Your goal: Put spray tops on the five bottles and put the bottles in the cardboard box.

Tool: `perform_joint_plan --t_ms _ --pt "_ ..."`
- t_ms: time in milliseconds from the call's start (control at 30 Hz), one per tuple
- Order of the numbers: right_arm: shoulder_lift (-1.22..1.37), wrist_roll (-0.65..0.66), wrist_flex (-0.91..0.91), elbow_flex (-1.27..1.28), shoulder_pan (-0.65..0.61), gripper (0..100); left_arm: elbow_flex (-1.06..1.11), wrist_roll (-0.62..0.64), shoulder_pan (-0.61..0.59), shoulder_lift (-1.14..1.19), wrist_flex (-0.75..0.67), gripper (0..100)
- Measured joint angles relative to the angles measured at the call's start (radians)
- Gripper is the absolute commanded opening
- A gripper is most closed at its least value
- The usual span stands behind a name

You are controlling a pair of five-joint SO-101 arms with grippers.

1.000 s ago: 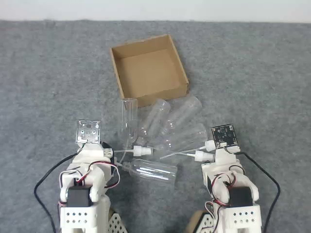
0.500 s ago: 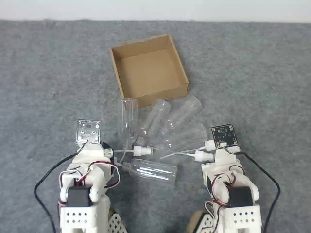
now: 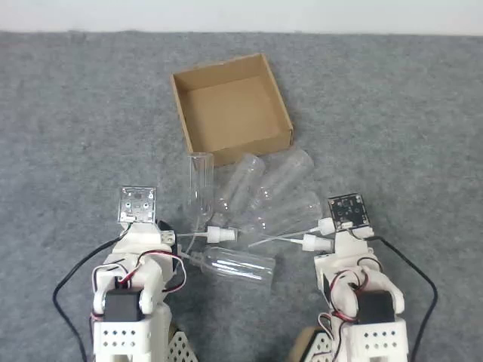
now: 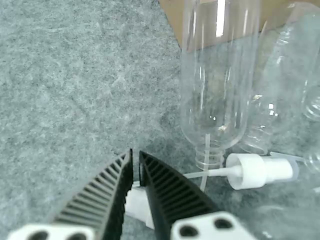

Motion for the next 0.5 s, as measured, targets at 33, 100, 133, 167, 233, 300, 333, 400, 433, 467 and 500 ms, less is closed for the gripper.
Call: perform_joint_plan --t_ms 33,100,133,167,233,300,333,400,433,467,500 --pt "0.006 0.021 0.008 -0.023 -0.002 4.1 0.000 0.000 0.000 0.000 0.000 1" --pt "-0.003 0.086 0.026 -0.057 0.003 3.9 0.000 0.000 0.000 0.000 0.000 1" --pt "-0.011 0.126 0.029 -0.068 0.003 3.8 0.000 0.000 0.000 0.000 0.000 1" --pt "-0.012 0.172 0.031 -0.078 0.003 3.8 0.000 0.000 0.000 0.000 0.000 1" --pt "-0.012 0.273 0.035 -0.089 0.000 3.8 0.000 0.000 0.000 0.000 0.000 1" --pt "-0.012 0.368 0.037 -0.095 -0.002 3.8 0.000 0.000 0.000 0.000 0.000 1" --pt "-0.012 0.413 0.037 -0.095 -0.002 3.8 0.000 0.000 0.000 0.000 0.000 1" --pt "-0.012 0.482 0.037 -0.095 -0.002 3.8 0.000 0.000 0.000 0.000 0.000 1" --pt "-0.012 0.508 0.035 -0.095 -0.002 3.8 0.000 0.000 0.000 0.000 0.000 1" --pt "-0.012 0.531 0.032 -0.095 -0.002 3.8 0.000 0.000 0.000 0.000 0.000 1" --pt "-0.012 0.555 0.029 -0.095 -0.002 3.8 0.000 0.000 0.000 0.000 0.000 1"
